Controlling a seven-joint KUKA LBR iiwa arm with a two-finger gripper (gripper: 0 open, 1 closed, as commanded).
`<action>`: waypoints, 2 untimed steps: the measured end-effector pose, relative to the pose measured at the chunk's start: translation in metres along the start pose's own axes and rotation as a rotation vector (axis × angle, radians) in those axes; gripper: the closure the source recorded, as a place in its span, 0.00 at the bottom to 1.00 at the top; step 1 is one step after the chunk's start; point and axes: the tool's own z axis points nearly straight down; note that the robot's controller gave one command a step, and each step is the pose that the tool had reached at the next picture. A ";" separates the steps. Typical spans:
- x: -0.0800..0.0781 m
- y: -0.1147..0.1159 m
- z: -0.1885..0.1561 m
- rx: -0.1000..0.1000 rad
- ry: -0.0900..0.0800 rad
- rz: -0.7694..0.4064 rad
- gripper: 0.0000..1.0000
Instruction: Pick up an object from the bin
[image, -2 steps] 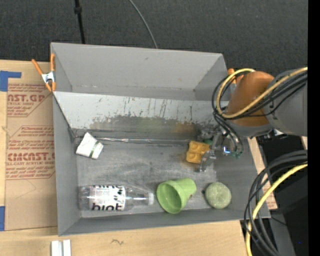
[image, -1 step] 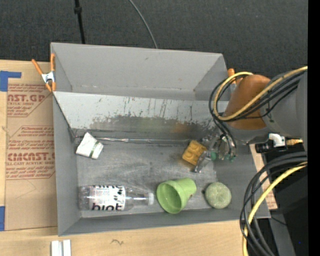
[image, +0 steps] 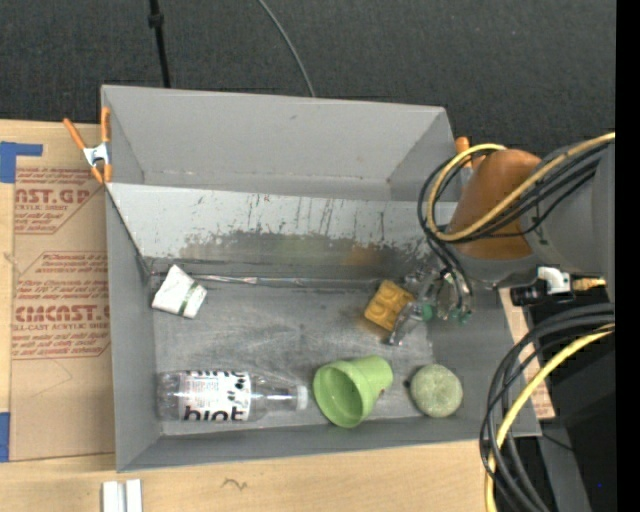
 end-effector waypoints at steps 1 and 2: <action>0.001 0.000 -0.003 0.000 0.005 0.000 1.00; 0.003 0.000 -0.017 0.001 0.014 0.000 1.00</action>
Offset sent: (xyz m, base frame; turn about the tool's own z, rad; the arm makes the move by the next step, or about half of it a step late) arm 0.0000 0.0000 0.0613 0.0000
